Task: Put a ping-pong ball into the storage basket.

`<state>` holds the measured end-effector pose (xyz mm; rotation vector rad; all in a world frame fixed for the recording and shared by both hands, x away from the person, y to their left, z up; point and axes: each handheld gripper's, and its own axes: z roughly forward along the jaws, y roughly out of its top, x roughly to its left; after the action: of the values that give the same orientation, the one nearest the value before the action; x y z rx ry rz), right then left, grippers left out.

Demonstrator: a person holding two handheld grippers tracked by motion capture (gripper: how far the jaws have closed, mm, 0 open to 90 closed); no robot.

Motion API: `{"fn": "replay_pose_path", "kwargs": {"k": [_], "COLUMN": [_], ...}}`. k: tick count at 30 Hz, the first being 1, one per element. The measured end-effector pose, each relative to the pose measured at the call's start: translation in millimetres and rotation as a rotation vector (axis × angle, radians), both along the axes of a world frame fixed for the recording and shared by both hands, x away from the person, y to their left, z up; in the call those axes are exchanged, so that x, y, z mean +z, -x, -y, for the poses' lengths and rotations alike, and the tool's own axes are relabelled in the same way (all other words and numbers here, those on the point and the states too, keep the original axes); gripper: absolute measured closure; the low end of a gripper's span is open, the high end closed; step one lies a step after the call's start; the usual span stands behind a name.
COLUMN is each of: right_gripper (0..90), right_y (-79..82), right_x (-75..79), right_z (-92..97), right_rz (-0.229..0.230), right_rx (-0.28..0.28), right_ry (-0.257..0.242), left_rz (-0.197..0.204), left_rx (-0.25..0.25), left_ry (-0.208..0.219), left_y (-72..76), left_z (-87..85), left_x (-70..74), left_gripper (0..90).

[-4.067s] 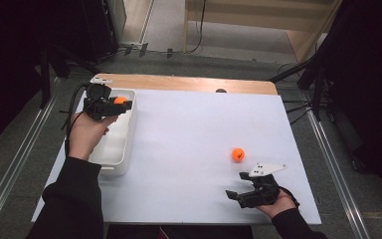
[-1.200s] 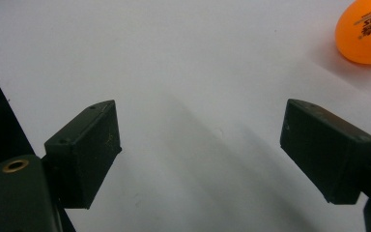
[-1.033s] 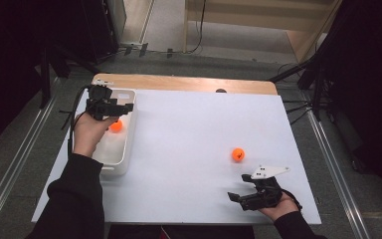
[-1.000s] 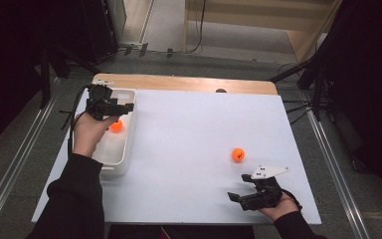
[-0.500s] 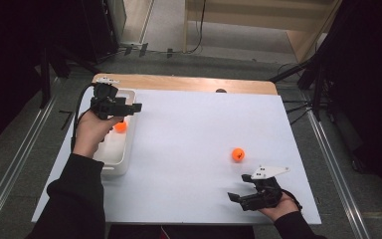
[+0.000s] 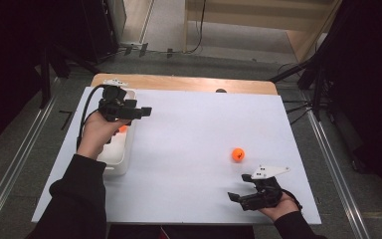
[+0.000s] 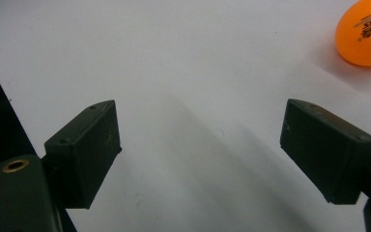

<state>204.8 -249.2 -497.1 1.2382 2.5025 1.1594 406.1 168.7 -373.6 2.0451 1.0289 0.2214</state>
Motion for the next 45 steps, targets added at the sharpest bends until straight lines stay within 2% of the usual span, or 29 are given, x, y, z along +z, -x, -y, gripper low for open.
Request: {"fn": "replay_pose_path", "kwargs": {"k": [11, 15, 22, 34, 45], "right_gripper": [12.8, 12.8, 12.8, 12.8, 12.8], "right_y": [0.2, 0.3, 1.4, 0.5, 0.8], "right_x": [0.3, 0.1, 0.8, 0.7, 0.3], "right_z": [-0.5, -0.4, 0.3, -0.3, 0.7], "right_rz": [-0.003, -0.001, 0.002, -0.001, 0.002], "right_rx": [-0.001, 0.0, 0.001, 0.0, 0.003], "right_ry": [0.002, 0.004, 0.001, -0.001, -0.002], "left_rz": [0.007, -0.002, 0.007, 0.034, 0.042], "left_rx": [-0.072, -0.091, -0.119, -0.169, -0.2], "left_ry": [0.003, 0.033, 0.047, 0.04, 0.039], "left_y": [3.9, 4.7, 8.1, 14.3, 21.1], "left_z": [13.4, 17.1, 22.5, 36.2, 53.5], "left_x": [-3.9, -4.4, -3.2, -4.9, -7.0], "left_gripper": [28.8, 28.8, 28.7, 28.7, 28.8]}}
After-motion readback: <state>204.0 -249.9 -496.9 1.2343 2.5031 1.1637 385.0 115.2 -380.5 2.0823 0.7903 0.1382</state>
